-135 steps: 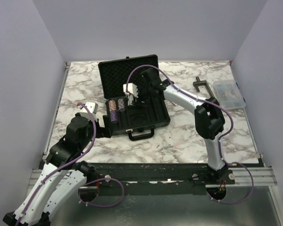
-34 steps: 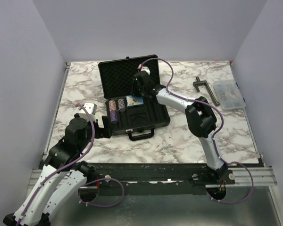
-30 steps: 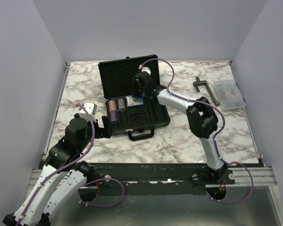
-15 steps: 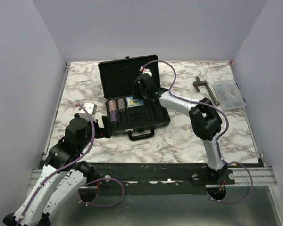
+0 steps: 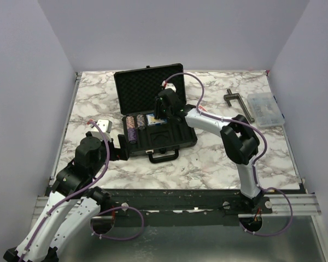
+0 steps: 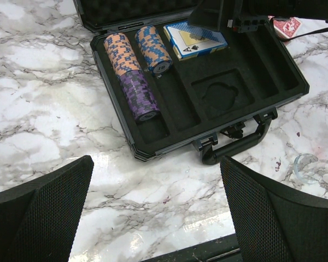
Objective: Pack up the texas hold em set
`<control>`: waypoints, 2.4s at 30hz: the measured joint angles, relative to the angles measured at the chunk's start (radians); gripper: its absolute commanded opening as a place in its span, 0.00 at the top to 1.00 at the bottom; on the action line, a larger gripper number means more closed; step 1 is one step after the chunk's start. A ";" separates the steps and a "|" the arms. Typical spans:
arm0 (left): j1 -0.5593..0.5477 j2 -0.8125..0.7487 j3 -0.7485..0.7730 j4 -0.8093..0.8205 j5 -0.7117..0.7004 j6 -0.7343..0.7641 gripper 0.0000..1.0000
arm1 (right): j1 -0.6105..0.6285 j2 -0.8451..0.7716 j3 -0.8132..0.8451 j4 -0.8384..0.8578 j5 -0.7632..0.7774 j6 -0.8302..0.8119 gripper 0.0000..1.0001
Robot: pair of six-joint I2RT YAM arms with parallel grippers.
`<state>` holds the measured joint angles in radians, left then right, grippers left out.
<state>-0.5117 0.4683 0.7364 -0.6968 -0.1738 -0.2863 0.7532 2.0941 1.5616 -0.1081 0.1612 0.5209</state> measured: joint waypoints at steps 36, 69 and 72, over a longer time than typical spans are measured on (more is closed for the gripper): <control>0.000 0.036 0.000 0.000 0.000 0.000 0.02 | 0.042 -0.188 -0.227 -0.019 -0.067 -0.030 0.61; 0.000 0.136 0.000 0.041 0.134 -0.005 0.08 | 0.042 -0.844 -0.646 -0.284 0.339 0.053 0.04; 0.000 0.171 0.004 0.047 0.186 -0.005 0.08 | 0.042 -0.870 -0.666 -0.349 0.328 0.100 0.00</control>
<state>-0.5117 0.6388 0.7406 -0.6502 0.0124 -0.2916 0.7948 1.2243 0.8959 -0.4576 0.4889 0.6212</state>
